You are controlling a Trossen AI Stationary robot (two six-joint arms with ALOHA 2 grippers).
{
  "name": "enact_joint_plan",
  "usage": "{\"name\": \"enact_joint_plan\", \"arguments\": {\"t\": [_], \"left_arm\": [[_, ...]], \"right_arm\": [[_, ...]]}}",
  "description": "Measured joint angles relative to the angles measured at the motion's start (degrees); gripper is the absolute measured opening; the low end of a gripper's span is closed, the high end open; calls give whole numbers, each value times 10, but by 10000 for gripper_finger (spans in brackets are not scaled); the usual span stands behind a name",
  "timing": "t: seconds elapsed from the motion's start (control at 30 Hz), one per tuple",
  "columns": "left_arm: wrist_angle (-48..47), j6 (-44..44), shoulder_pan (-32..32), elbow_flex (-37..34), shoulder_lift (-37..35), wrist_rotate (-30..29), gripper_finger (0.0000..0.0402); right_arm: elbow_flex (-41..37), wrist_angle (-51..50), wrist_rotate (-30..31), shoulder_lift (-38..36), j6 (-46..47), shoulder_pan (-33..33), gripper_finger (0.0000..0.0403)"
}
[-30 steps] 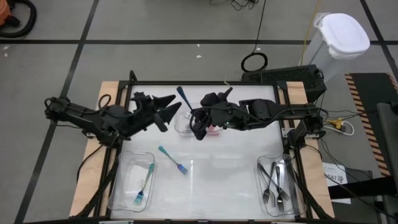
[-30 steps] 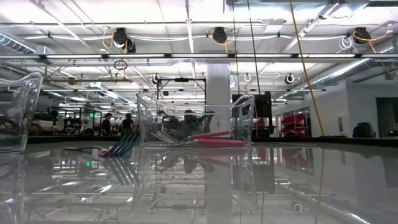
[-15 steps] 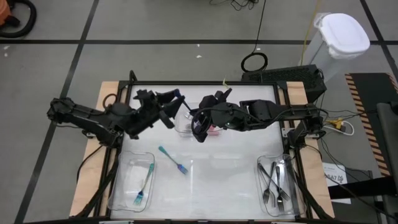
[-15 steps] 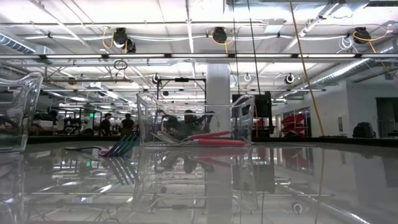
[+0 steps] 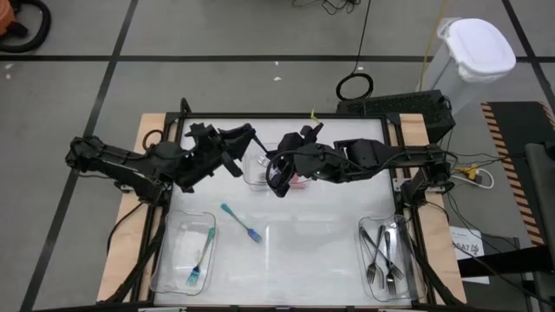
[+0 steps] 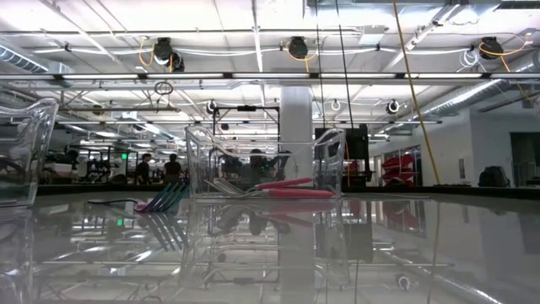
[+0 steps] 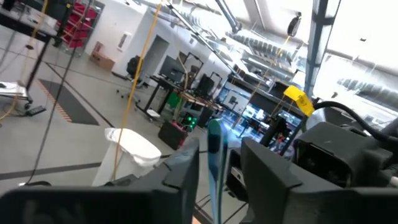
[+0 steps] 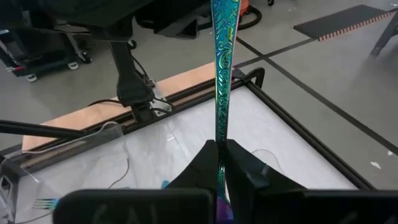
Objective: Sort silverware by color (type)
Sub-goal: Put the blue fork into the left transparent bin
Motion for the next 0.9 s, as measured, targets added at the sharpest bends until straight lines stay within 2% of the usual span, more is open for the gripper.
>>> {"name": "enact_joint_plan", "arguments": {"t": [0.4,0.6,0.73,0.9], "left_arm": [[-19,-28,0,-1,-16,21,13],[-42,-53,0,-1,-22,21,9],[-54,-76,-2,-1,-26,29,5],[-72,-76,-3,-1,-40,55,4]], "right_arm": [[0,-8,-1,0,14,0,9],[0,-6,-5,-1,14,0,11],[0,-7,-6,-1,12,5,41],[0,-7,-14,-1,33,9,110]]}}
